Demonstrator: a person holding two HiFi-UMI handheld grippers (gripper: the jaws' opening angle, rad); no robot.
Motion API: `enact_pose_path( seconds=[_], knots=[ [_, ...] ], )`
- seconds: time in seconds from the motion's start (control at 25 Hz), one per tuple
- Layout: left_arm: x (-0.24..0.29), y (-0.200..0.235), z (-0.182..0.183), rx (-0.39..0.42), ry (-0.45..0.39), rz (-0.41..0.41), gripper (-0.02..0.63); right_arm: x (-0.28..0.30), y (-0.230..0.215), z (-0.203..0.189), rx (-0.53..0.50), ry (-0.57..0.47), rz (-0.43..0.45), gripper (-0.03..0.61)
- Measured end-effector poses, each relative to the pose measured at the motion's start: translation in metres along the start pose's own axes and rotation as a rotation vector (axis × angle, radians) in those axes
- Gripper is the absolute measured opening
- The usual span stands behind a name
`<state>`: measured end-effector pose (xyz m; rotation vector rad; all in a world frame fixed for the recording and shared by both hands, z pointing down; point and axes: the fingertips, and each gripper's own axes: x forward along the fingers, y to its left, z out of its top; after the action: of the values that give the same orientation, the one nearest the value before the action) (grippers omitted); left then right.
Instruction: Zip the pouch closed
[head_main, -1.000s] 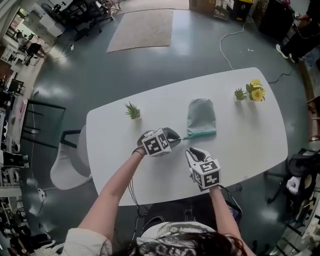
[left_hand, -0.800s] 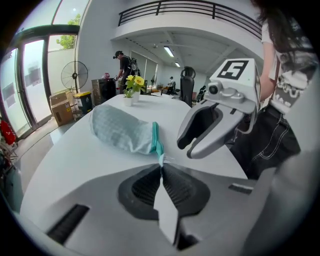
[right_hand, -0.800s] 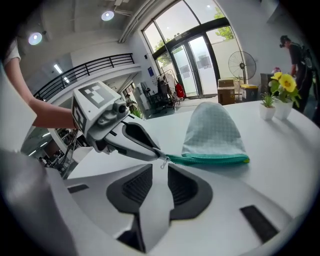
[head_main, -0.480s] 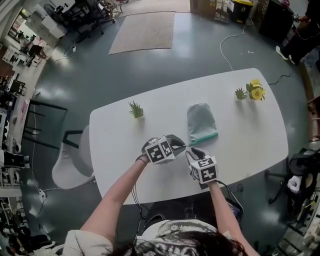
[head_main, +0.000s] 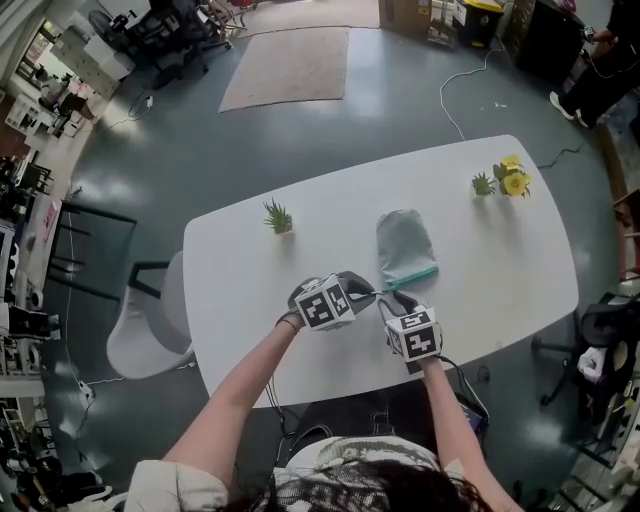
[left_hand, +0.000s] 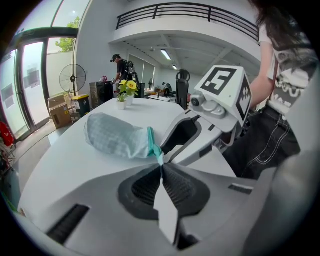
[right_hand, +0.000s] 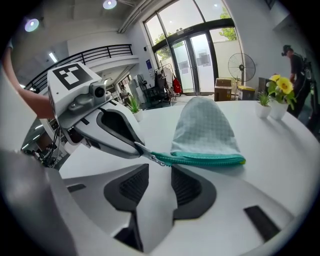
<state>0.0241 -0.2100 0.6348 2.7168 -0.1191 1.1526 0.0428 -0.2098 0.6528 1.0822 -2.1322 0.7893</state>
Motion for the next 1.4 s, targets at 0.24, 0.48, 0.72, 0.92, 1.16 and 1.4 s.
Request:
enact_pose_path(
  seconds=[0.24, 0.48, 0.72, 0.92, 1.16, 1.4],
  knots=[
    [0.000, 0.000, 0.002, -0.007, -0.006, 0.028, 0.021, -0.003, 0.008, 0.004, -0.022, -0.003, 0.006, 0.115],
    [0.001, -0.002, -0.002, -0.036, -0.014, 0.052, 0.021, -0.009, 0.004, -0.002, -0.033, -0.004, -0.024, 0.016],
    [0.001, -0.006, -0.003, -0.083, -0.021, 0.051, 0.022, -0.010, 0.018, -0.007, -0.077, 0.006, 0.031, 0.008],
    [0.002, -0.012, 0.001, -0.079, -0.030, 0.045, 0.021, -0.007, 0.014, -0.011, -0.062, 0.012, -0.002, 0.008],
    [0.001, -0.011, -0.003, -0.094, -0.029, 0.071, 0.020, -0.010, 0.009, -0.009, -0.033, 0.011, 0.025, 0.006],
    [0.004, -0.011, -0.002, -0.106, -0.005, 0.063, 0.017, -0.011, -0.002, -0.014, -0.018, 0.034, 0.035, 0.005]
  ],
)
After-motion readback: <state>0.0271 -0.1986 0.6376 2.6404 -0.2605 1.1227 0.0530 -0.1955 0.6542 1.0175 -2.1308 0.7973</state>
